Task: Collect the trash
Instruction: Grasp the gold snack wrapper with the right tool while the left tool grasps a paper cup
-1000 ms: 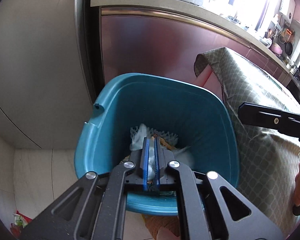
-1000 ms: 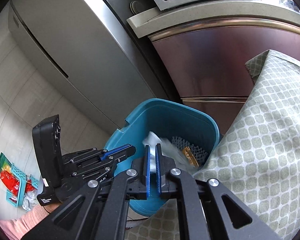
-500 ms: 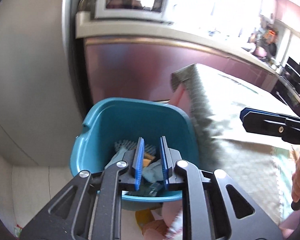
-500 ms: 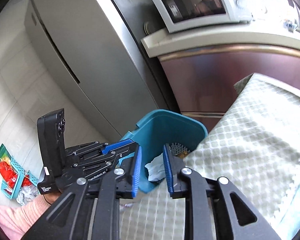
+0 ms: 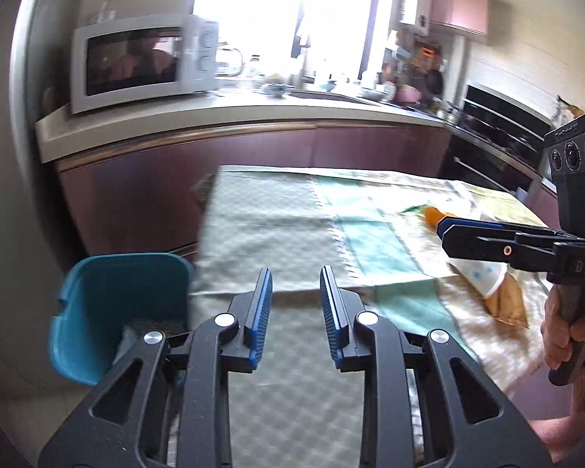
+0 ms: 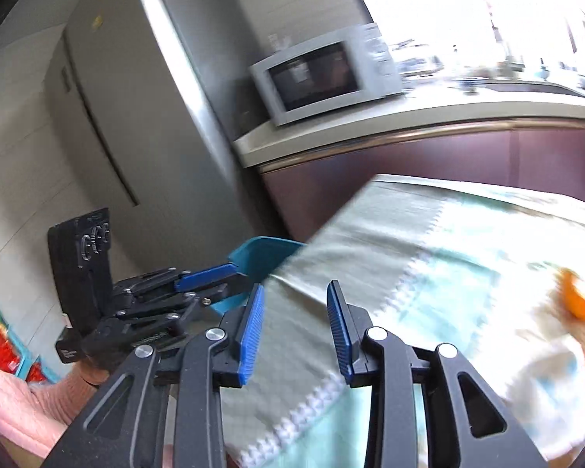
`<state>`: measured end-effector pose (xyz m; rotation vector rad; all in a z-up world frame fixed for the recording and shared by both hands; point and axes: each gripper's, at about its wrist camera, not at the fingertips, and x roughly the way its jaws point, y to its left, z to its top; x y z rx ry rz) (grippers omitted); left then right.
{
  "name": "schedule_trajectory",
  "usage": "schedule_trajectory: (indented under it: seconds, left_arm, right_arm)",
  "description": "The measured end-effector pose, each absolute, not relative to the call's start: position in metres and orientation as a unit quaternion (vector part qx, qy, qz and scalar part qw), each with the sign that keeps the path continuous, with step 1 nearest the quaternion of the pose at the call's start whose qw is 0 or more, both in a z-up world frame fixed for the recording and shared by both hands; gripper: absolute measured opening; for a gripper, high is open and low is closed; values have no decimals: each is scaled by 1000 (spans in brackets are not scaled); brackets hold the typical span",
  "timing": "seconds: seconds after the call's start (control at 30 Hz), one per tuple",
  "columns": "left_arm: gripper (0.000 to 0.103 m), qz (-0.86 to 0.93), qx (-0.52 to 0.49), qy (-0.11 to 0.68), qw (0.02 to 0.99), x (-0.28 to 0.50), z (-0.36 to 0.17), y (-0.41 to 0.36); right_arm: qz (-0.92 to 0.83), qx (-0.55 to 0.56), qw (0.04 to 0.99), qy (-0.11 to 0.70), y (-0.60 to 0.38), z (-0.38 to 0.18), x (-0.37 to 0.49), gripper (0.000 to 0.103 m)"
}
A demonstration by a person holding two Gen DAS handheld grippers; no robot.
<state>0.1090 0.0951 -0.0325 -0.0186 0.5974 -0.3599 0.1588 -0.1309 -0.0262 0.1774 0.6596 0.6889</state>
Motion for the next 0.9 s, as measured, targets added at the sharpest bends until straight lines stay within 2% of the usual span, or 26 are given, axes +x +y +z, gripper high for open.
schedule_trajectory:
  seconds: [0.43, 0.9]
  left_arm:
    - [26, -301, 49, 316, 898, 85, -58, -39]
    - [34, -347, 102, 332, 871, 89, -76, -113]
  right_arm:
    - [169, 155, 918, 324, -277, -56, 113, 35]
    - [137, 203, 905, 347, -324, -91, 92, 35]
